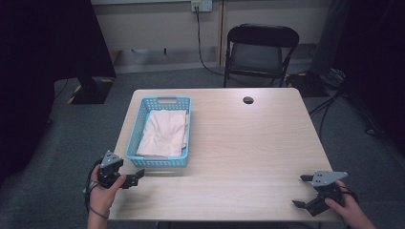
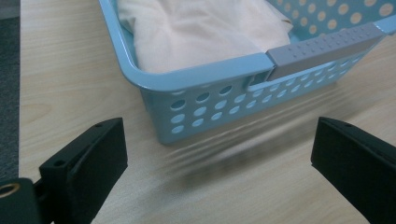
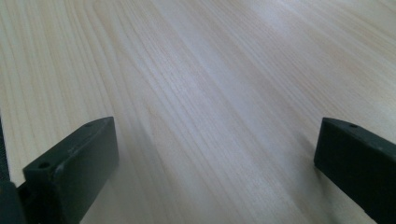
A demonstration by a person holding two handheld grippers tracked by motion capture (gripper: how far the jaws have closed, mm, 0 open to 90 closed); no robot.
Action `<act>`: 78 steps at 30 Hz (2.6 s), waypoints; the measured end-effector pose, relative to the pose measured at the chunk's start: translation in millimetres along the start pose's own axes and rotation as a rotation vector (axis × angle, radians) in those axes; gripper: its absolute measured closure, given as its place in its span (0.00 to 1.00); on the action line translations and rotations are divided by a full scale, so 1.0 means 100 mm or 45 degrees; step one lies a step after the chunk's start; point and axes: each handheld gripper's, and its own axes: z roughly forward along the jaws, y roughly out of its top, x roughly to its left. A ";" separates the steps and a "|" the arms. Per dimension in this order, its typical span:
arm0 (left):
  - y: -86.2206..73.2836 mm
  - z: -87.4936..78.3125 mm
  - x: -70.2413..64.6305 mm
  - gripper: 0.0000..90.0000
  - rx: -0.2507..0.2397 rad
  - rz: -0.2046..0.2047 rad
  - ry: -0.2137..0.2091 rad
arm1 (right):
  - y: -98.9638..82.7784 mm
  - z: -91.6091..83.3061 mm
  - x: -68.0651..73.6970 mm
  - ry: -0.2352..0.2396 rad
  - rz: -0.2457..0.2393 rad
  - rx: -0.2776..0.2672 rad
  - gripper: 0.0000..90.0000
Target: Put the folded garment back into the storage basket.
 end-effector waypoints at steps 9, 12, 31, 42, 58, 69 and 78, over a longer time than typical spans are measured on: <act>-0.05 0.04 0.03 0.04 0.017 0.006 0.003 | 0.00 0.00 0.00 0.000 -0.001 -0.001 0.00; -0.06 0.05 0.04 0.04 0.028 0.002 0.000 | 0.00 0.00 0.00 0.000 0.000 0.000 0.00; -0.14 0.14 0.06 0.04 0.083 0.019 0.001 | 0.00 0.00 0.00 0.000 -0.001 0.000 0.00; -0.18 0.18 0.08 0.04 0.107 0.023 0.009 | 0.00 0.00 0.00 0.000 -0.001 0.000 0.00; -0.22 0.26 0.06 0.04 0.154 0.068 0.028 | 0.00 0.00 0.00 0.000 -0.001 -0.001 0.00; -0.27 0.31 0.04 0.03 0.179 0.121 0.027 | 0.00 0.00 0.00 0.000 0.000 0.000 0.00; -0.30 0.33 0.03 0.00 0.143 0.119 0.017 | 0.00 0.00 0.00 0.000 0.000 0.000 0.00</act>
